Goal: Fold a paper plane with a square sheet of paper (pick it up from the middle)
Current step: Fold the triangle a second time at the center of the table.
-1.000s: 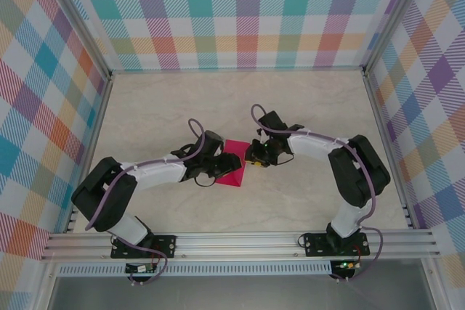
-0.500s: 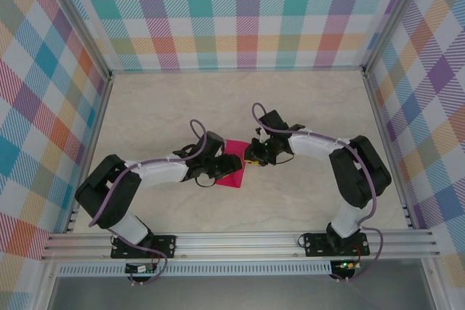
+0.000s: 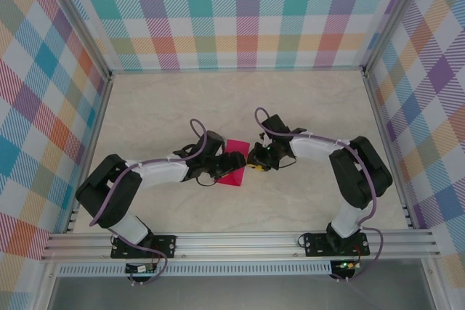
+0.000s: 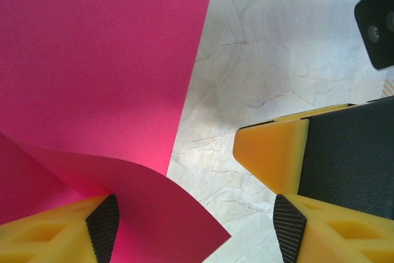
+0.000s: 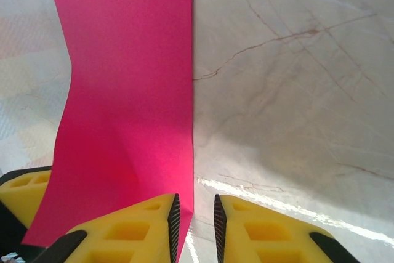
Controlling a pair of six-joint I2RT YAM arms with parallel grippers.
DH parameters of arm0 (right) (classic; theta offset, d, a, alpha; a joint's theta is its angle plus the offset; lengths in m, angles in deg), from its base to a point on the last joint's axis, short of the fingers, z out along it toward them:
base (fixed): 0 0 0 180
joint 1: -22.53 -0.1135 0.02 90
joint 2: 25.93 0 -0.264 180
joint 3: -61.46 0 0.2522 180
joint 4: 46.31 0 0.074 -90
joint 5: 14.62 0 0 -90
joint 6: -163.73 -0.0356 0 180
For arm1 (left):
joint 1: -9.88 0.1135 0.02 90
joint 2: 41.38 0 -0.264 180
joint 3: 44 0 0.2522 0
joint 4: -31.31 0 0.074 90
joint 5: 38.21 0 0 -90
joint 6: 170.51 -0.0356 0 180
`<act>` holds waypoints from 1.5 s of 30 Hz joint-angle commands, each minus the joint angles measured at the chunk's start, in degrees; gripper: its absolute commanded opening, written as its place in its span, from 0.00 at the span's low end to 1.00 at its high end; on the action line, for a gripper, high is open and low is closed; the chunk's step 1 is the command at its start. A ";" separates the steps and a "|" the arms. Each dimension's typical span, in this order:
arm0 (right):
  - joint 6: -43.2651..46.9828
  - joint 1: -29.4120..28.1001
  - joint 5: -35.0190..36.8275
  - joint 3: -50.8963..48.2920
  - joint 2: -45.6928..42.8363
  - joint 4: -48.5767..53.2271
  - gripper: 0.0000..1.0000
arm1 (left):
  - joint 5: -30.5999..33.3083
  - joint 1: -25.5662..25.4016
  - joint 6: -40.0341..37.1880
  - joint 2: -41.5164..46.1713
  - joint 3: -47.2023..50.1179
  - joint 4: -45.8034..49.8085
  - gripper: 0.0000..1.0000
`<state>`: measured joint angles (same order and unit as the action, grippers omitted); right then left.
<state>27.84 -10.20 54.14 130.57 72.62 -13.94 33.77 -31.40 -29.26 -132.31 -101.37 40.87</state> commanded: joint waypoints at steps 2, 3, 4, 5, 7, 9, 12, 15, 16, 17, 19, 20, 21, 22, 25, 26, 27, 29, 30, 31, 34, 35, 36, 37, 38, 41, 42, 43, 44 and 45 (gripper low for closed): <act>-1.17 0.39 0.70 -1.25 -2.80 -0.41 0.26 | -1.13 -0.11 0.61 -1.25 0.40 -2.72 0.71; -1.28 0.34 0.75 -1.46 -3.12 -0.49 0.26 | -1.14 -0.10 0.60 -1.41 0.38 -2.80 0.72; -1.37 0.43 0.68 -1.63 -3.38 -0.49 0.26 | -1.18 -0.05 0.52 -1.51 0.31 -2.83 0.72; -1.44 0.39 0.62 -1.73 -3.66 -0.59 0.26 | -1.25 -0.12 0.50 -1.66 0.29 -2.82 0.72; -1.57 0.39 0.25 -1.91 -3.87 -0.85 0.26 | -1.30 -0.12 0.60 -1.93 0.36 -2.82 0.72; -1.70 0.34 -0.44 -2.16 -3.92 -1.61 0.26 | -1.36 -0.12 0.84 -2.16 0.33 -3.04 0.72; -2.10 0.40 -0.48 -2.38 -3.97 -1.93 0.26 | -1.18 -0.12 1.22 -2.49 0.54 -3.39 0.69; -2.28 0.55 0.04 -2.48 -4.15 -1.90 0.26 | -0.92 -0.12 1.40 -2.58 0.88 -3.61 0.67; -2.32 0.61 0.07 -2.43 -4.19 -1.80 0.26 | -0.88 -0.06 1.40 -2.58 0.98 -3.71 0.67; -2.32 0.65 0.14 -2.42 -4.15 -1.84 0.26 | -0.88 -0.10 1.40 -2.73 0.94 -3.79 0.66; -2.36 0.70 0.06 -2.23 -4.00 -1.97 0.26 | -0.68 -0.10 1.41 -2.92 1.07 -3.87 0.65; -2.35 0.73 0.08 -2.10 -3.89 -2.00 0.26 | -0.60 -0.09 1.52 -3.00 1.25 -4.16 0.64; -2.52 0.74 0.05 -2.01 -3.88 -2.10 0.26 | -0.55 -0.12 1.68 -3.10 1.54 -4.53 0.64; -2.62 0.74 0.10 -2.00 -3.88 -2.29 0.26 | -0.61 -0.09 1.83 -3.27 1.62 -4.86 0.64; -2.97 0.82 0.20 -1.83 -3.93 -2.31 0.26 | -0.78 -0.09 2.07 -3.94 1.93 -5.95 0.64; -2.96 0.83 0.10 -1.74 -3.80 -2.27 0.26 | -0.94 -0.12 2.15 -4.06 1.99 -6.30 0.64; -3.00 0.81 0.01 -1.54 -3.66 -2.38 0.27 | -1.07 -0.12 2.19 -4.16 2.04 -6.66 0.64; -2.92 0.83 -0.92 -1.18 -3.00 -2.53 0.28 | -1.12 -0.10 2.14 -4.16 2.30 -7.09 0.65; -2.77 0.76 -1.74 -0.76 -2.52 -2.61 0.28 | -1.18 -0.08 2.19 -4.05 2.39 -7.35 0.65; -2.66 0.80 -2.43 -0.45 -2.06 -2.62 0.29 | -1.14 -0.03 2.19 -4.07 2.32 -7.48 0.66; -2.31 0.78 -4.34 0.62 -0.59 -3.00 0.31 | -0.75 -0.03 2.28 -3.66 2.59 -7.40 0.65; -2.15 0.80 -5.00 1.01 -0.20 -3.31 0.32 | -0.58 -0.03 2.20 -3.43 2.72 -7.16 0.65; -1.89 0.78 -5.80 1.56 0.29 -3.49 0.32 | -0.29 -0.01 2.13 -3.16 2.83 -6.84 0.63; -1.69 0.82 -6.29 2.05 0.78 -3.45 0.33 | 0.04 0.05 2.03 -2.88 2.96 -6.51 0.58; -1.46 0.83 -6.61 2.52 1.28 -3.46 0.33 | 0.21 0.05 1.92 -2.59 3.09 -6.30 0.53; -0.68 0.82 -7.75 3.71 2.70 -3.37 0.33 | 0.53 0.06 1.84 -2.30 3.56 -5.99 0.38; -0.69 0.76 -8.17 3.71 3.05 -4.03 0.33 | 0.62 0.03 1.84 -2.32 3.69 -5.90 0.36; -0.69 0.80 -8.69 3.56 3.14 -4.86 0.33 | 0.75 0.10 1.82 -2.45 3.71 -5.81 0.34; -0.62 0.79 -8.95 3.59 3.42 -5.06 0.33 | 0.71 0.10 1.84 -2.40 3.78 -5.88 0.35; -0.39 0.75 -9.15 3.76 3.75 -4.91 0.33 | 0.71 0.05 1.84 -2.40 3.80 -5.90 0.35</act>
<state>26.22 -9.48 47.83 133.10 74.87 -17.61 33.86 -31.29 -27.36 -135.88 -98.44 34.44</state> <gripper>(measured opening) 0.327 0.347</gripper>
